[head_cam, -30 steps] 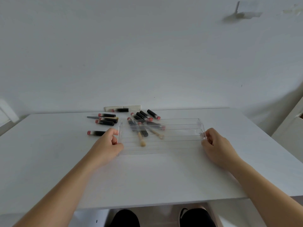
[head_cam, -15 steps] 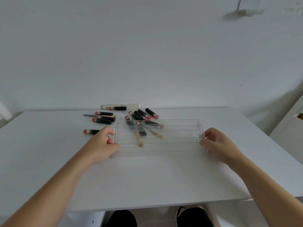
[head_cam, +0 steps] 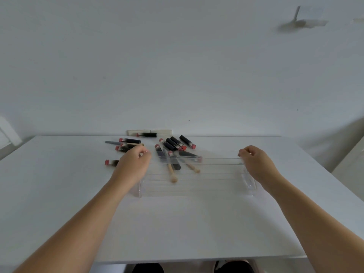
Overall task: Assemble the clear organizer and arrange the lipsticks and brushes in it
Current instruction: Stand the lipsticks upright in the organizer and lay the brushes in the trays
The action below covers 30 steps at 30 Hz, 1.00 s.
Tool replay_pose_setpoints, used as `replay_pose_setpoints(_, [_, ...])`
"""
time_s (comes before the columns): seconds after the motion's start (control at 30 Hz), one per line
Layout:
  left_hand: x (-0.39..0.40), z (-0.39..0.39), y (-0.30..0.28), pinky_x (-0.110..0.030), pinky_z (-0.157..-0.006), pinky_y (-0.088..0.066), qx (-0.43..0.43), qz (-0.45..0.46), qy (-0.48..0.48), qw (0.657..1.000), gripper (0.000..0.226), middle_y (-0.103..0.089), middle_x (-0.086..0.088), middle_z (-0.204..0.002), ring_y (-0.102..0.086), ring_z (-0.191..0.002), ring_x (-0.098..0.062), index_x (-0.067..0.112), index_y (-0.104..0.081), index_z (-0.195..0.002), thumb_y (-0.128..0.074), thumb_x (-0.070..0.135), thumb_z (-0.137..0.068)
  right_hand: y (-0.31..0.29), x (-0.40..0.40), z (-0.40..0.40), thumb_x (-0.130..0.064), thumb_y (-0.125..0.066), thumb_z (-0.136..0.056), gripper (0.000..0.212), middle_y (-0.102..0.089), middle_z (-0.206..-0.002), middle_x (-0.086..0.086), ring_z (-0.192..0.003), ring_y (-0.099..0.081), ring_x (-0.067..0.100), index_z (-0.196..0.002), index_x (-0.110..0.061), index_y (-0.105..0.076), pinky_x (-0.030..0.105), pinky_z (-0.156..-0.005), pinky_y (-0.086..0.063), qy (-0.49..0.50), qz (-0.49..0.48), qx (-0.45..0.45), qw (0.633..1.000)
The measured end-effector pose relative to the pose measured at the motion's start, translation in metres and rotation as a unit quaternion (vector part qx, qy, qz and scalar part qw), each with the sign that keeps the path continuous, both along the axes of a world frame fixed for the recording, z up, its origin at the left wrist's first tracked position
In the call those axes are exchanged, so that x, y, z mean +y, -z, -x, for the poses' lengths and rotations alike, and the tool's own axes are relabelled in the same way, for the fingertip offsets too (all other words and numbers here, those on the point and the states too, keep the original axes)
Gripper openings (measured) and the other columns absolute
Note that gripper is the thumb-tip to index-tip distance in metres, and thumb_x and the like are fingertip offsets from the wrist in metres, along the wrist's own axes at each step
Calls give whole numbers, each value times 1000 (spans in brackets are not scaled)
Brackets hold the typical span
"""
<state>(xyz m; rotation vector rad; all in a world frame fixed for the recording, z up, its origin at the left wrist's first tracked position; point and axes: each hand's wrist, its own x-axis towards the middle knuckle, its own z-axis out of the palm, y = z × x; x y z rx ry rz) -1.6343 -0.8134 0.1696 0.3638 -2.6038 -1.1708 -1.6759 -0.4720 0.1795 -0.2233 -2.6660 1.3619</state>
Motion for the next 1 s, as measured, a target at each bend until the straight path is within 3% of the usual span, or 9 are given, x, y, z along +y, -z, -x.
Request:
replay_pose_setpoints(0.2, [0, 3, 7, -30, -59, -35, -4, -100, -13, 995, 12, -52, 9, -64, -48, -60, -14, 28, -62, -80, -55, 32, -90, 7, 0, 2, -33, -52, -97, 20, -46, -56, -5, -49, -40, 15, -88, -21, -65, 28, -51, -30, 12, 33, 3, 999])
replay_pose_setpoints(0.43, [1, -1, 4, -29, -56, -34, -2, -87, 2, 996, 13, -52, 8, -67, -46, -57, -13, 27, -61, -83, -54, 32, -93, 15, -3, -3, -35, -51, -96, 19, -49, -59, -4, -54, -45, 18, -89, -22, -64, 28, -51, -34, 26, 67, 25, 997])
replay_pose_setpoints(0.63, [-6, -9, -7, -25, -62, -35, -9, -30, 29, 999, 20, -65, 7, -83, -60, -77, -8, 31, -66, -101, -53, 44, -96, 13, -5, -7, -37, -53, -94, 21, -52, -61, -1, -57, -48, 20, -88, -22, -66, 29, -53, -37, 31, 76, 24, 996])
replay_pose_setpoints(0.8, [-36, -15, -14, -27, -64, -44, 47, -3, -2, 999, 12, -67, 5, -75, -65, -74, -12, 33, -69, -97, -57, 35, -95, 7, -3, -9, -36, -54, -94, 23, -54, -63, 1, -60, -53, 23, -87, -19, -68, 32, -59, -40, 28, 71, 16, 997])
replay_pose_setpoints(0.9, [-67, -22, -10, -28, -68, -45, 60, 86, -1, 994, 18, -63, 15, -90, -60, -78, -5, 30, -71, -108, -61, 28, -94, 5, -1, -10, -36, -57, -92, 23, -57, -62, 0, -58, -53, 21, -85, -19, -70, 31, -59, -41, 22, 67, 13, 997])
replay_pose_setpoints(1.0, [-90, -29, -2, -35, -82, -50, 60, 172, 53, 982, 25, -64, 9, -108, -60, -91, -16, 24, -72, -117, -67, 22, -92, 0, 4, -13, -42, -61, -91, 23, -62, -65, -3, -59, -55, 18, -84, -24, -72, 29, -59, -42, 16, 60, 30, 998])
